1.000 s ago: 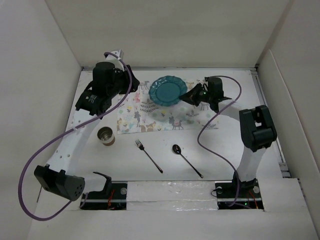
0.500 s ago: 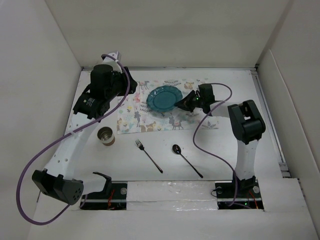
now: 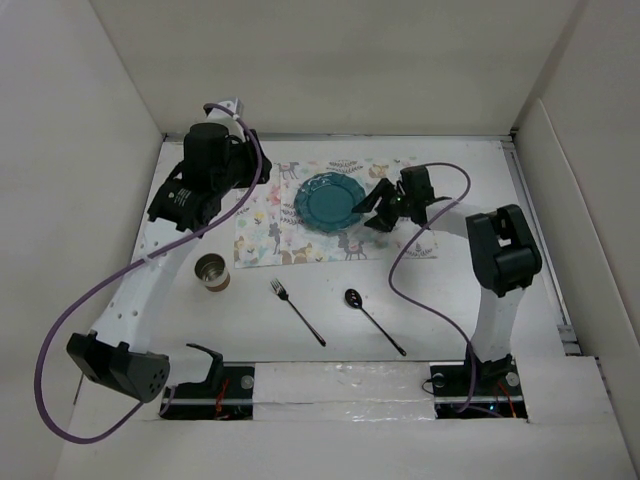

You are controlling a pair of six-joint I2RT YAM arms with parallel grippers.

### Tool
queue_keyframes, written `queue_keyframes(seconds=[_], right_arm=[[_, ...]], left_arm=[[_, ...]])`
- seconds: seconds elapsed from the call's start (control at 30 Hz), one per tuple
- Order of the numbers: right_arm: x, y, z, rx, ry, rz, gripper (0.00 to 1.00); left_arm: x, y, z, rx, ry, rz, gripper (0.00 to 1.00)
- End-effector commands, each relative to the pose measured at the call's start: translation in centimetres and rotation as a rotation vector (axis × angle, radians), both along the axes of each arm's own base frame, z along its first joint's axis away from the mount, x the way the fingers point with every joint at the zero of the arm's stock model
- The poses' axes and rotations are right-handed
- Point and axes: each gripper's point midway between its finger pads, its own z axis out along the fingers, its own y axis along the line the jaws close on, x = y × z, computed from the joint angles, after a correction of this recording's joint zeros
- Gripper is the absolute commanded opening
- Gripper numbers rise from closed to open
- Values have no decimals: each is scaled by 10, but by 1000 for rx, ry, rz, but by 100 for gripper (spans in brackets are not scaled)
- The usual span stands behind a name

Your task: Set the dinner table for one person

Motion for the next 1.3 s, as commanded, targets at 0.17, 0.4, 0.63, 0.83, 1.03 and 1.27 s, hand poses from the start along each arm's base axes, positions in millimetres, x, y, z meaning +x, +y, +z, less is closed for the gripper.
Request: queue_keyframes(seconds=[0.17,0.4,0.63,0.83,1.03,1.27], right_arm=[[-23,-42,47,-272,-122,5,65],[-69,3,128,-218,-360,123,0],[-122,161,182,-196,-558,481,0],[-147,259,149,-196,-558,629,20],[-161,332,116,-252,-562,683,58],[-148,349,83,-342,-539,630,58]], left_arm=[[7,19,92,0,-194,86,19],[-19,15,103,-131,-191,72,0],[-71,11,99,-272,-139,12,30],[-132,67,136,-393,-292,215,44],[-170,100,163,-380,-388,292,51],[-178,94,148,-347,-348,241,51]])
